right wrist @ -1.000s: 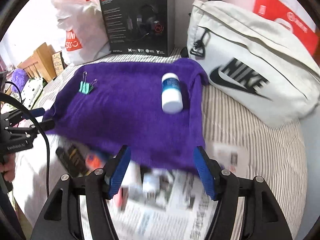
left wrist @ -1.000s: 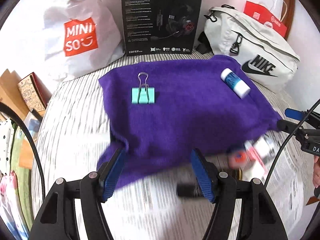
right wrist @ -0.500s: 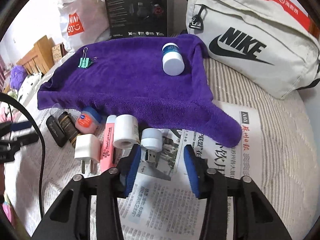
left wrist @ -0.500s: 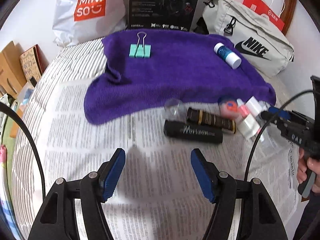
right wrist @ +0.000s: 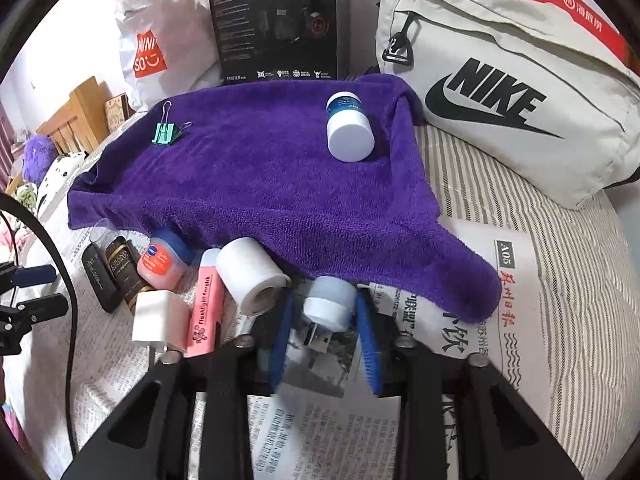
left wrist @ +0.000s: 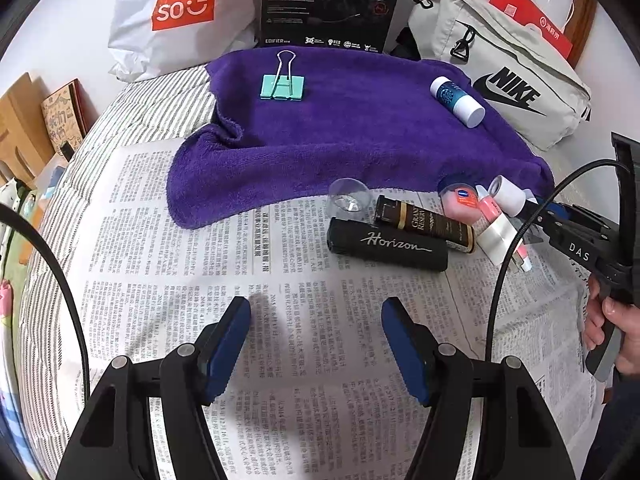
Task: Organize rigid objects
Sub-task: 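Grasp the clear plastic cup with the left tool while the right tool grasps the small white bottle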
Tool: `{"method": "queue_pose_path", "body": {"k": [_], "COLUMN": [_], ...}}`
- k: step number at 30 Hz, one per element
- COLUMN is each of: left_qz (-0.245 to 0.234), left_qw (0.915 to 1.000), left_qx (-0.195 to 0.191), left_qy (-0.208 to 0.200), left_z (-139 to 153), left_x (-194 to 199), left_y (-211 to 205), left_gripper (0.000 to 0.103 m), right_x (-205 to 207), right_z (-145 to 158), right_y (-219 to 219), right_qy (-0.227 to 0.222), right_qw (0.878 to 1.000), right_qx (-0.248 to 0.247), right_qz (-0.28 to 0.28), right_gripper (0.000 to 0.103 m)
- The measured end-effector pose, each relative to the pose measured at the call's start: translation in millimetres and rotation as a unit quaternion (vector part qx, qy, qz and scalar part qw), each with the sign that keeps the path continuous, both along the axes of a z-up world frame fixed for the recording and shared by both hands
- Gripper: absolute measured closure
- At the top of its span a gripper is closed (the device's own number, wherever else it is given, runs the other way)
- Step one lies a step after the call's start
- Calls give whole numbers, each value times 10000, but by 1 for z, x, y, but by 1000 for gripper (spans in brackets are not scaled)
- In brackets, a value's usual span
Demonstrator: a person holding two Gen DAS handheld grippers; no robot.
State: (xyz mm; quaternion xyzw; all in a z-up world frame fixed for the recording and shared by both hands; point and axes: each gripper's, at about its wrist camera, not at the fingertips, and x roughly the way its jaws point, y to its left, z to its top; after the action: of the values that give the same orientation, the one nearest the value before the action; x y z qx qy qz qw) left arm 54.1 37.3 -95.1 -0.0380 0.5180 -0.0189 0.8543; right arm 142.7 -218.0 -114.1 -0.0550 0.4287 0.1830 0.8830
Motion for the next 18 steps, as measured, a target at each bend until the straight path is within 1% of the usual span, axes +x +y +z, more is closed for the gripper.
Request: {"method": "queue_pose_path", "body": {"k": [2, 4, 7, 10, 13, 16, 18], "left_qz": [12, 46, 169, 227, 252, 267, 222], "left_qw": [10000, 9998, 9992, 9991, 9991, 9991, 9993], "left_qx": [-24, -147, -269, -185, -51, -58, -37], "left_qy": [-54, -116, -225, -301, -351, -324, -304], "left_z": [1, 2, 4, 5, 5, 1, -2], "left_x": [1, 4, 14, 27, 37, 48, 51], "left_y": [0, 1, 5, 5, 4, 3, 0], "left_gripper": [37, 37, 37, 37, 37, 38, 38], "right_x": [-5, -13, -24, -32, -37, -40, -40], "right_z": [3, 6, 7, 1, -2, -4, -3], "right_y": [-6, -14, -17, -17, -16, -16, -15], "right_qy": [57, 54, 94, 136, -35, -177, -206], "right_qw": [9999, 9998, 9999, 9998, 9999, 9997, 9997], "right_qx": [96, 179, 141, 100, 106, 150, 89], "right_qz": [6, -7, 28, 42, -14, -84, -88], "right_gripper": [76, 76, 76, 76, 76, 76, 76]}}
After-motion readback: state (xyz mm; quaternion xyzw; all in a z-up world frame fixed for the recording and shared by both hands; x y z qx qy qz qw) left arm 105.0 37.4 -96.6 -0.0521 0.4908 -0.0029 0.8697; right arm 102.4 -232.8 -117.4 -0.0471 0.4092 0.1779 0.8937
